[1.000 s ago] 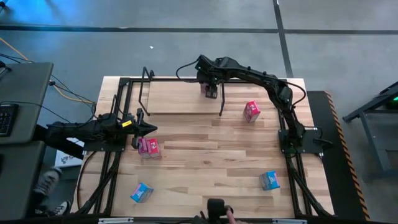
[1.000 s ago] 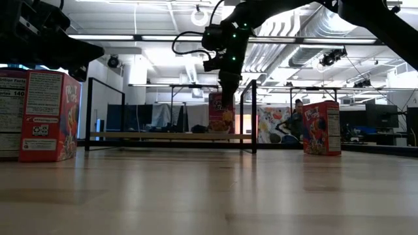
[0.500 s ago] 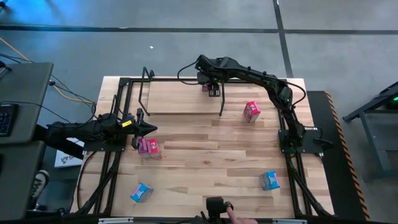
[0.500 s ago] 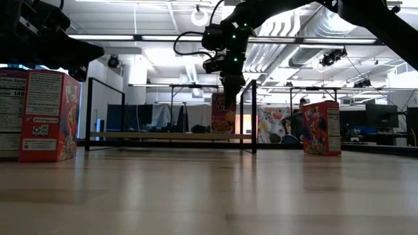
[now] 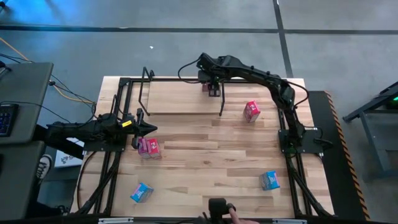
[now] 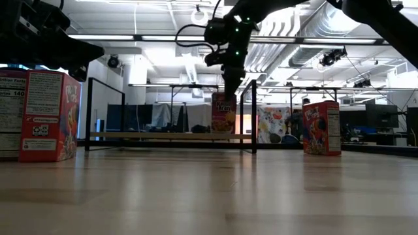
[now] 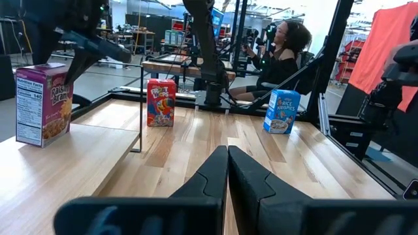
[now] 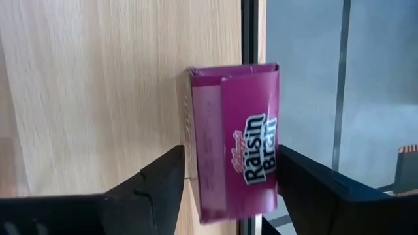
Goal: Stack cereal on shelf
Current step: Put the right purple cereal box on the shelf, then put the right blue cereal box on the shelf
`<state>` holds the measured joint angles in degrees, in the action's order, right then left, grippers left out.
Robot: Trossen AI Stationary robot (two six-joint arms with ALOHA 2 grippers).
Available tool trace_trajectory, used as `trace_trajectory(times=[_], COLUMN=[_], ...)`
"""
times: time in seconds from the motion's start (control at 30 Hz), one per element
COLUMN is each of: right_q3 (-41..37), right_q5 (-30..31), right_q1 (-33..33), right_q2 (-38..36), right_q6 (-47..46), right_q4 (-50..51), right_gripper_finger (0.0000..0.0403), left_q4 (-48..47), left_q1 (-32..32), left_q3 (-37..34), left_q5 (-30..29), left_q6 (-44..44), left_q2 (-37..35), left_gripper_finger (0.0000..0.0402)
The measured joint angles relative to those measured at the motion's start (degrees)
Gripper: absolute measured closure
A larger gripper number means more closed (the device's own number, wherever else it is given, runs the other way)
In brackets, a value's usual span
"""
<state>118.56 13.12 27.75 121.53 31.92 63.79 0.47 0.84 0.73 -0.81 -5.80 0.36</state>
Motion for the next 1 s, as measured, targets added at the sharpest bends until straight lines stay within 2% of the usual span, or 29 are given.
trace_trajectory(times=[0.4,0.57,0.7,0.83,1.0], right_q3=[0.0,0.0,-0.6,-7.7,-24.5], right_q5=[-4.2,-10.9,-17.4,-19.2,-15.3], right_q1=[0.0,0.0,-0.3,-1.9,-6.1], right_q2=[-7.1,-12.6,-17.1,-23.4,-36.4], right_q6=[-6.5,-14.6,-23.1,-29.9,-42.3], right_q4=[-0.1,-0.5,5.2,8.4,8.4], right_gripper_finger=[0.0194,0.0194,0.0194,0.0194,0.0194], left_q4=[0.0,0.0,0.0,0.0,0.0], left_q1=[0.0,0.0,0.0,0.0,0.0], left_q3=[0.0,0.0,0.0,0.0,0.0], left_q5=[0.0,0.0,0.0,0.0,0.0], left_q6=[0.0,0.0,0.0,0.0,0.0], left_q2=[0.0,0.0,0.0,0.0,0.0], left_gripper_finger=[0.0396,0.0396,0.0396,0.0396,0.0396])
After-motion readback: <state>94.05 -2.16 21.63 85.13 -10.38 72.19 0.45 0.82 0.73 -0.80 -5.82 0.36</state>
